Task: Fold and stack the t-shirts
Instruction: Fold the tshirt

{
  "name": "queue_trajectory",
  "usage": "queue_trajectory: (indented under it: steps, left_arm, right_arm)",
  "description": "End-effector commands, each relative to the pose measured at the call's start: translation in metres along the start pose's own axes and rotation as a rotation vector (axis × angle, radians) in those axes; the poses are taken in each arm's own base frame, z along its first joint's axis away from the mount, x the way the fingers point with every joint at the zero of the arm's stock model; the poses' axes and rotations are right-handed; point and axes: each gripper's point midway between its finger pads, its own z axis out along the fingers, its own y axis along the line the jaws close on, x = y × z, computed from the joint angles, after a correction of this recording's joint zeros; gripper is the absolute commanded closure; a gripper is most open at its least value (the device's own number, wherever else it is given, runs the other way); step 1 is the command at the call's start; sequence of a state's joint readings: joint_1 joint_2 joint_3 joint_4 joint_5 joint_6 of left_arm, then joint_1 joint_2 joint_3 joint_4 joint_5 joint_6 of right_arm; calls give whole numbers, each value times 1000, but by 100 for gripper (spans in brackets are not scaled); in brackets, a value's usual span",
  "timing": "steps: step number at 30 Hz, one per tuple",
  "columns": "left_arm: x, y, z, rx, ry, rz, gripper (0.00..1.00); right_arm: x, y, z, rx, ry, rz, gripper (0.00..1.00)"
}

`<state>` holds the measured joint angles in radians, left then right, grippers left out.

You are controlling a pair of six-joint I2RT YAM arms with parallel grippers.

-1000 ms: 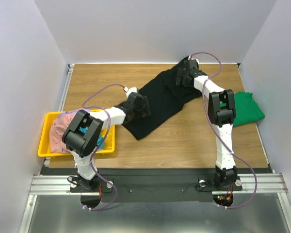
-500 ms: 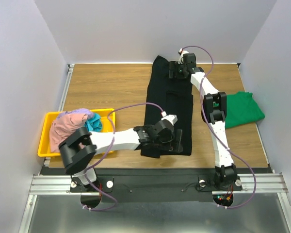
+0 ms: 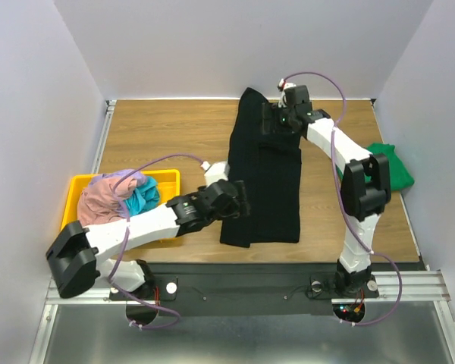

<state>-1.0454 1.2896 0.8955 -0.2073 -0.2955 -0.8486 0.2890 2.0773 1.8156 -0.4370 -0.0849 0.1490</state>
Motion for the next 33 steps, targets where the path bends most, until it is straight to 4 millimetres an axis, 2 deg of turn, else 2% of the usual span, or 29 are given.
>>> queue_trajectory:
  steps: [1,2,3,5,6,7,8,9,10,11,12,13,14,17,18,20,21,25,27,29,32,33]
  left_arm:
    - [11,55,-6,-104,-17,-65,1]
    - [11,60,-8,-98,-21,-76,1]
    - [22,72,-6,-122,0,-81,1]
    - [34,83,-6,-134,23,-88,1]
    - [47,93,-4,-150,48,-93,1]
    - [57,93,-3,-134,86,-103,1]
    - [62,91,-1,-109,99,-102,2]
    - [72,97,-1,-114,123,-103,2]
    - [78,97,-1,-100,140,-109,3]
    - [81,97,-1,-93,148,-112,4]
    - [82,95,0,-77,148,-117,6]
    - [86,97,1,-75,156,-119,7]
    - [89,94,0,-55,171,-114,11]
    - [91,90,3,-39,177,-109,16]
    - [92,87,5,-38,182,-101,17]
    - [96,88,11,-48,191,-83,20]
    - [93,87,13,-52,183,-83,24]
    - [100,91,24,-92,201,-74,34]
    - [106,97,29,-121,221,-66,37]
    - [108,94,36,-114,224,-73,52]
    - [119,94,41,-109,262,-62,71]
    - [120,94,43,-105,269,-57,76]
  right_arm:
    - [37,-1,-23,122,18,78,0]
    - [41,8,-36,116,6,85,0]
    - [73,7,-40,134,56,112,0]
    - [102,8,-52,168,85,137,0]
    - [100,22,-72,155,48,168,0]
    - [139,11,-79,209,102,179,0]
    - [148,16,-90,200,103,194,0]
    - [150,18,-109,183,73,252,0]
    - [179,11,-119,195,111,275,0]
    - [192,10,-128,190,117,298,0]
    - [200,11,-136,175,121,334,0]
    - [194,15,-155,132,68,352,0]
    - [218,10,-162,143,107,367,0]
    - [230,18,-184,82,113,416,0]
    - [248,16,-188,94,164,424,0]
    - [261,14,-193,99,195,430,0]
    - [275,9,-194,130,232,436,0]
    - [299,9,-192,132,326,434,2]
    - [308,13,-192,115,363,441,10]
    - [319,12,-193,116,396,442,18]
    - [333,10,-192,134,444,438,26]
    - [334,10,-190,130,448,437,38]
